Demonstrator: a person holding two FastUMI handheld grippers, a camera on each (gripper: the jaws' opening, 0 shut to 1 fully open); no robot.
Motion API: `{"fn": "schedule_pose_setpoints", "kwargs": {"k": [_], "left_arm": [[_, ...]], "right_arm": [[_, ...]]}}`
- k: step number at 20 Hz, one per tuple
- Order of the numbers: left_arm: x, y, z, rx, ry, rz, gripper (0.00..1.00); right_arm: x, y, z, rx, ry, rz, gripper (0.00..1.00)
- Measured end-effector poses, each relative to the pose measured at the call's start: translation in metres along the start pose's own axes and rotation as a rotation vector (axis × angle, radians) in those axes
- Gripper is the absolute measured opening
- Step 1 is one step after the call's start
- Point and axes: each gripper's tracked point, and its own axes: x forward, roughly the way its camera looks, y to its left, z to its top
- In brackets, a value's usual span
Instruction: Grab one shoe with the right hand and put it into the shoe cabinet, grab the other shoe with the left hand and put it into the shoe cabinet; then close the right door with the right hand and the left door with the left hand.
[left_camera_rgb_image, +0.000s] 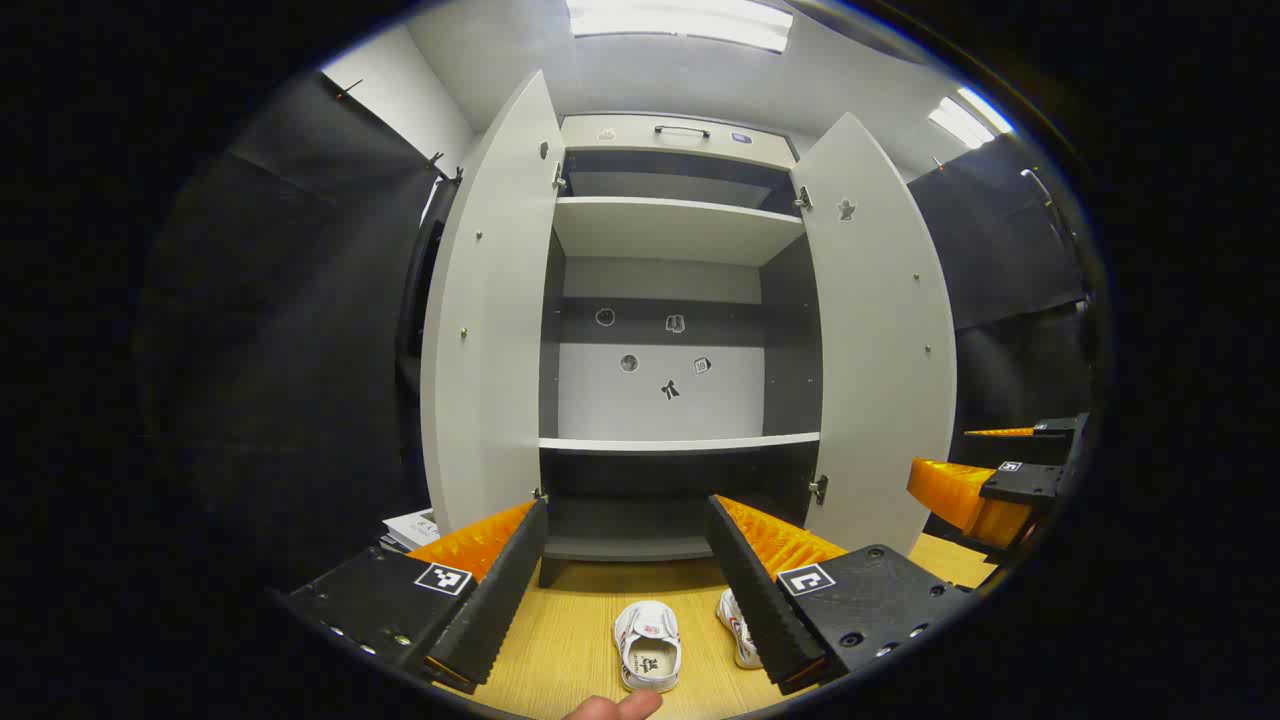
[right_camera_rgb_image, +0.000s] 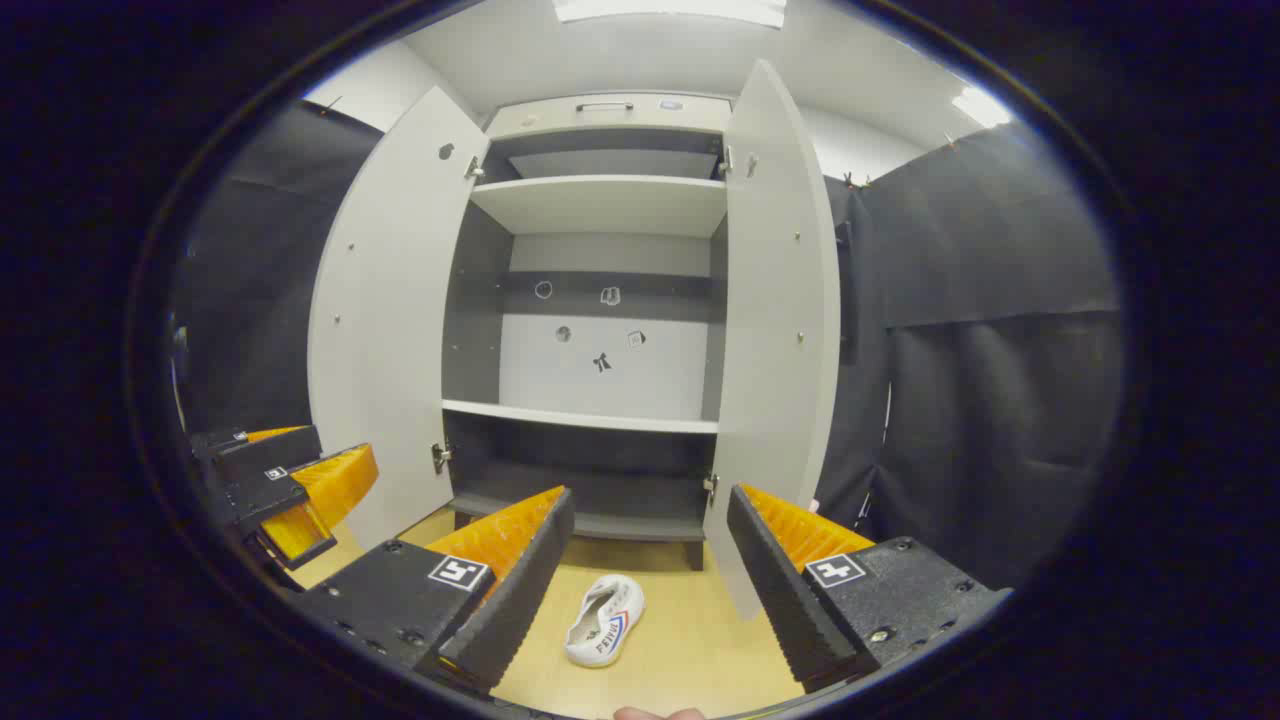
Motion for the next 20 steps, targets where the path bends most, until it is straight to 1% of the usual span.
{"fn": "schedule_pose_setpoints", "kwargs": {"k": [1,2,7,8,9,10,11,12,14,15,17,18,19,20], "left_arm": [[0.0,-0.002,0.0,0.003,-0.003,0.0,0.95],[0.0,-0.002,-0.001,0.002,-0.005,0.003,0.95],[0.0,-0.007,0.003,-0.021,-0.008,0.003,0.95],[0.0,-0.006,0.004,-0.014,-0.009,0.005,0.95],[0.001,-0.004,0.006,-0.009,-0.014,0.011,0.95],[0.003,-0.003,0.007,-0.01,-0.021,0.014,0.95],[0.004,-0.003,0.007,-0.014,-0.02,0.011,1.0],[0.005,-0.003,0.007,-0.016,-0.016,0.01,0.95],[0.005,-0.001,0.007,-0.015,-0.016,0.012,0.95],[0.005,0.001,0.008,-0.013,-0.019,0.014,0.95],[0.006,0.002,0.007,-0.012,-0.019,0.014,0.95],[0.007,0.003,0.007,-0.012,-0.018,0.014,0.95],[0.006,0.003,0.006,-0.012,-0.015,0.013,0.95],[0.006,0.003,0.006,-0.012,-0.015,0.011,0.95]], "right_arm": [[0.001,-0.001,0.002,0.005,-0.008,-0.004,0.96],[0.001,-0.004,0.0,0.002,-0.006,-0.016,0.96],[0.005,0.001,0.002,0.009,-0.014,0.012,0.96],[0.006,0.001,0.003,0.013,-0.02,0.012,1.0],[0.007,0.003,0.003,0.016,-0.022,0.017,1.0],[0.009,0.006,0.002,0.016,-0.016,0.025,0.96],[0.011,0.007,0.001,0.018,-0.012,0.029,1.0],[0.012,0.008,-0.001,0.019,-0.009,0.032,1.0],[0.012,0.01,-0.001,0.022,-0.008,0.035,1.0],[0.012,0.011,0.0,0.021,-0.008,0.035,0.96],[0.013,0.012,0.001,0.015,-0.012,0.033,0.96],[0.013,0.012,0.002,0.012,-0.015,0.032,1.0],[0.013,0.013,0.004,0.01,-0.019,0.029,0.96],[0.013,0.013,0.005,0.01,-0.023,0.027,1.0]]}}
